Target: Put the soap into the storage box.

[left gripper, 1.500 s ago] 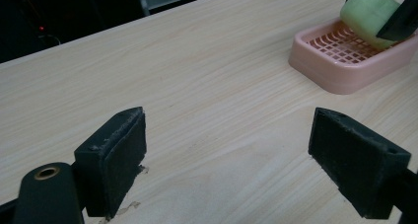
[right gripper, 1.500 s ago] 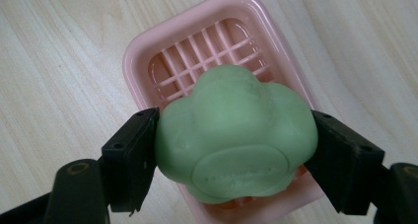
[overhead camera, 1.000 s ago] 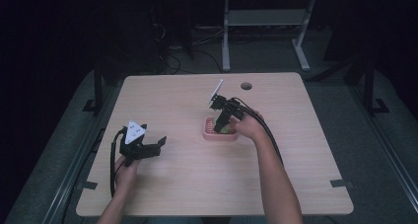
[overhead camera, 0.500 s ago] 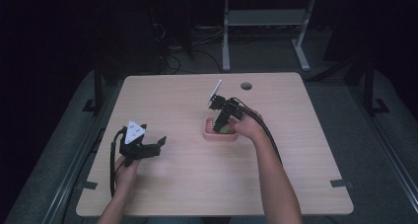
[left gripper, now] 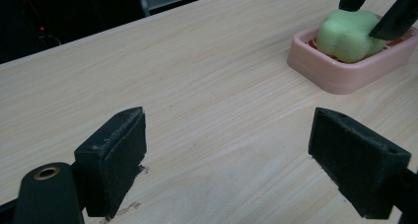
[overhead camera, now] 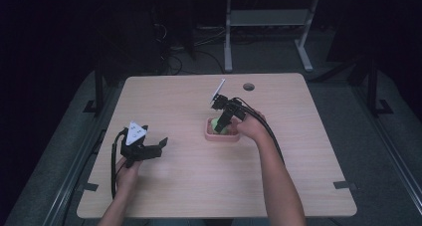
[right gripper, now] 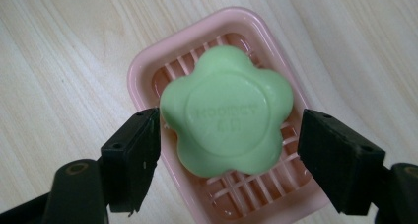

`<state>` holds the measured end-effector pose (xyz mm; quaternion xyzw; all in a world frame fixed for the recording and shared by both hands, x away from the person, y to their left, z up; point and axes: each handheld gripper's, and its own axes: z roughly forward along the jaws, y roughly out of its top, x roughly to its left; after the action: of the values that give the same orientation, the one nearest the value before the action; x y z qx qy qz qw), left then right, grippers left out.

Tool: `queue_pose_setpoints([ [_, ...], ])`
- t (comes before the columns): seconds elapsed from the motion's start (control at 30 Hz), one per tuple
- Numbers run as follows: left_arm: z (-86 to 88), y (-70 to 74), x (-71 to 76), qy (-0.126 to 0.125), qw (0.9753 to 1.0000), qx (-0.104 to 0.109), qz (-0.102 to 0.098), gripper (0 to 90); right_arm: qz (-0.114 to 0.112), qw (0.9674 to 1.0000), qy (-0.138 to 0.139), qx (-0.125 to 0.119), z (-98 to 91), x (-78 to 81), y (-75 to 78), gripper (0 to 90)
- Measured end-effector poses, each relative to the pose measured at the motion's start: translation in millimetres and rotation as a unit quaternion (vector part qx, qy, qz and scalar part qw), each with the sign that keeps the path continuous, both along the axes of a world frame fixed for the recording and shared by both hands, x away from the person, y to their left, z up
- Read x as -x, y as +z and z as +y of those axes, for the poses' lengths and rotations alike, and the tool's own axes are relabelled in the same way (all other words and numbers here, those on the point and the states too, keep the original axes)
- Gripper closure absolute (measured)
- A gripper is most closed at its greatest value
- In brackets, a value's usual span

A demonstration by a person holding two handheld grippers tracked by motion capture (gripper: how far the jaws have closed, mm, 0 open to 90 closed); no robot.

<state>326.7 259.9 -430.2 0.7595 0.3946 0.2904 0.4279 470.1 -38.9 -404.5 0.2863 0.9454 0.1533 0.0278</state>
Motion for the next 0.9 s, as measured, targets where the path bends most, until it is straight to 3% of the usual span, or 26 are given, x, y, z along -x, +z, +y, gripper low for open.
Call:
queue_pose_setpoints([
  [0.9, -0.6, 0.4, 0.9, -0.002, 1.0, -0.003, -0.002, 14.3, -0.002, 0.9997, -0.008, -0.022, -14.2, 10.4, 9.7, 21.9],
])
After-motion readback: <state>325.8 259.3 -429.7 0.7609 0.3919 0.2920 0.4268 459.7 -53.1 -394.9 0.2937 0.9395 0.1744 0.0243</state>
